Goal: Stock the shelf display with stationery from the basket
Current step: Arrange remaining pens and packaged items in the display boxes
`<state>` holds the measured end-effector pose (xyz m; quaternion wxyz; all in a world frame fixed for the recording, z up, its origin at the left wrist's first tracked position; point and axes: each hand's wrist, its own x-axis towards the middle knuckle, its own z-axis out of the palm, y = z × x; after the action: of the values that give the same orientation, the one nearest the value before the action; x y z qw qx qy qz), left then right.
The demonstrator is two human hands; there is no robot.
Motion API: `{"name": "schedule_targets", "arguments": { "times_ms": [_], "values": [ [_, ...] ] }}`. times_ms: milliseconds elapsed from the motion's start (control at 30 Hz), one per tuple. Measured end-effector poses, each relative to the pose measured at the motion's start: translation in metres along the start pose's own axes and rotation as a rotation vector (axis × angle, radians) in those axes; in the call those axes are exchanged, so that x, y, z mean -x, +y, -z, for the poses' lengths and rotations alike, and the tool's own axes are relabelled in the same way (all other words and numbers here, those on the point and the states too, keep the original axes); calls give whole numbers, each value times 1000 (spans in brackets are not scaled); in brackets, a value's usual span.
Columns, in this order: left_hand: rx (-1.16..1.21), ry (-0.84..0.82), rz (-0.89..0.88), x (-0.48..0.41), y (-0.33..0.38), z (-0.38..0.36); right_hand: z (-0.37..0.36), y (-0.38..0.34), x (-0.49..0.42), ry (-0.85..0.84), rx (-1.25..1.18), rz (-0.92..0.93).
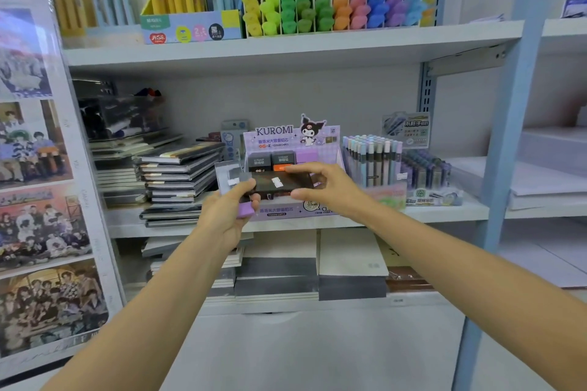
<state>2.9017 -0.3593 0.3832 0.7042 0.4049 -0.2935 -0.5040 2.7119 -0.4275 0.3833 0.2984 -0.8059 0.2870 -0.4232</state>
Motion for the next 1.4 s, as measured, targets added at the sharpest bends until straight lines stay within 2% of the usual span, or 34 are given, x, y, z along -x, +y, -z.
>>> {"name": "schedule_targets", "arguments": {
  "times_ms": [200,333,467,633,733,833,1033,1267,1400],
  "values": [
    [96,-167,-78,2,2,-3,-7,7,0,43,-146,-21],
    [-30,-127,-176,-3,-6,-3,-16,4,0,-13,-268,-56],
    [-140,-75,-272,-10,-9,2,-19,2,-1,-38,-165,-32],
    [-283,-167,-369,-14,-10,9,-25,-9,-19,47,-133,53],
    [-362,-221,-350,-16,-12,11,-31,-19,-32,89,-76,110],
    [-324,-238,-309,-21,-9,19,-30,-25,-43,145,-42,111],
    [-257,-189,-299,-30,0,41,-14,-20,-62,405,-62,89],
    [-239,-164,-287,-28,-4,46,-29,3,-72,333,139,56],
    [-241,-203,-253,-31,-9,48,-20,9,-69,345,162,75]
  ]
}}
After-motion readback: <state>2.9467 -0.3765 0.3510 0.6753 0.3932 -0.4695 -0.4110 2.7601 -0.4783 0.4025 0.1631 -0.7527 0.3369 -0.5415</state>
